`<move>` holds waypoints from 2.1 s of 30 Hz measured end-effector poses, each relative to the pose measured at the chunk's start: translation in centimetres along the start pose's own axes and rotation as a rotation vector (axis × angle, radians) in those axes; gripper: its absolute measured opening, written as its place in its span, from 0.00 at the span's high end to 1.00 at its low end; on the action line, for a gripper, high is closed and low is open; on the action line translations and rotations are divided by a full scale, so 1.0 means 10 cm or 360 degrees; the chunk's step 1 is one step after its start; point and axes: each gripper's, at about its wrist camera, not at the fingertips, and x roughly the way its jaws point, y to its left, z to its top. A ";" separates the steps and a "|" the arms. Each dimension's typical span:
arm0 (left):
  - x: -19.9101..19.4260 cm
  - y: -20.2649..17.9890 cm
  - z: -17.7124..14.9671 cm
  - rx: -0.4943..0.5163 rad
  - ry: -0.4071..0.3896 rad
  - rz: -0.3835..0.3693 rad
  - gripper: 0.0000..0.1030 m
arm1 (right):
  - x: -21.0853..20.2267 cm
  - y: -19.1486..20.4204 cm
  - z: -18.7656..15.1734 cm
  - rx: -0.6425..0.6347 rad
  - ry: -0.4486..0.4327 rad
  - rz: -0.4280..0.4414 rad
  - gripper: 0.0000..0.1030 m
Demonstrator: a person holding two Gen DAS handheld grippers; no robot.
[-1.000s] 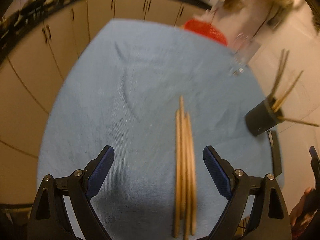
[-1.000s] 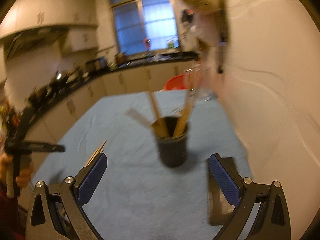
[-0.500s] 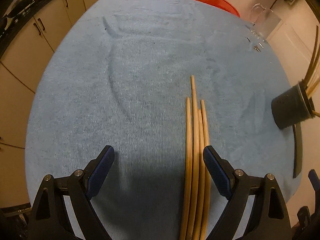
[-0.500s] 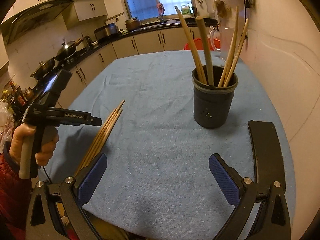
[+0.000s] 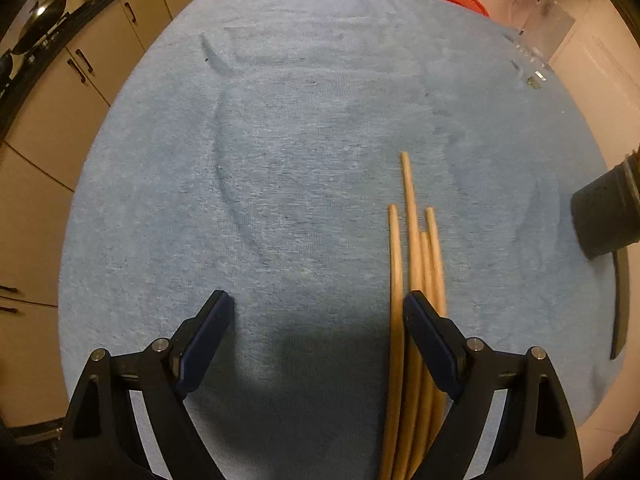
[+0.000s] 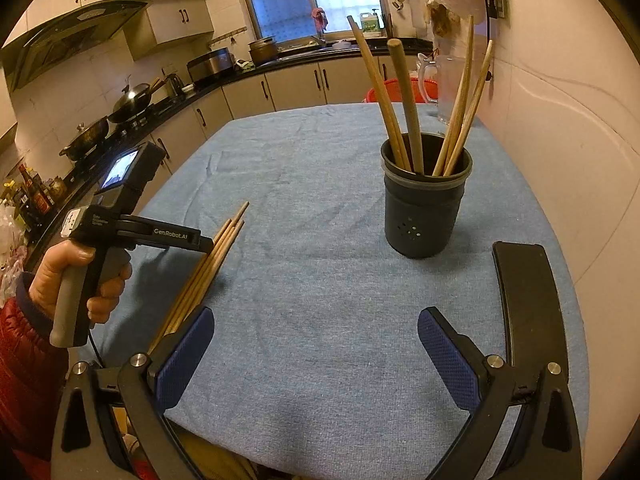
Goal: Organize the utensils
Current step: 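Move both tools back to the row of chopsticks, then grasp a chopstick with the left tool while the right tool grasps another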
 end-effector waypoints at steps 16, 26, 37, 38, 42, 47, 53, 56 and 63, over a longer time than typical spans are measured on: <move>-0.15 0.39 -0.35 -0.0072 -0.0089 0.0039 0.78 | 0.35 0.50 0.31 -0.0091 0.0150 0.0155 0.15; -0.23 0.70 -0.55 -0.0176 -0.0132 -0.0056 0.90 | 1.26 0.60 0.71 0.0189 0.0540 0.0233 0.62; -0.26 0.76 -0.64 -0.0178 -0.0173 -0.0125 0.90 | 1.91 0.81 0.76 0.0274 0.0734 0.0194 0.83; -0.26 0.76 -0.64 -0.0176 -0.0175 -0.0127 0.90 | 1.92 0.81 0.78 0.0264 0.0737 0.0186 0.83; -0.25 0.76 -0.64 -0.0177 -0.0177 -0.0138 0.90 | 2.00 0.89 0.79 0.0210 0.0762 0.0114 0.83; -0.25 0.76 -0.63 -0.0177 -0.0174 -0.0136 0.90 | 2.04 1.00 0.80 0.0132 0.0781 0.0037 0.83; -0.25 0.75 -0.61 -0.0178 -0.0172 -0.0125 0.90 | 2.11 1.22 0.82 -0.0060 0.0788 -0.0131 0.83; -0.25 0.74 -0.59 -0.0178 -0.0179 -0.0121 0.90 | 2.12 1.26 0.82 -0.0127 0.0766 -0.0150 0.89; -0.26 0.74 -0.53 -0.0212 -0.0211 -0.0241 0.94 | 1.93 0.99 0.86 0.0068 0.0667 0.0087 0.93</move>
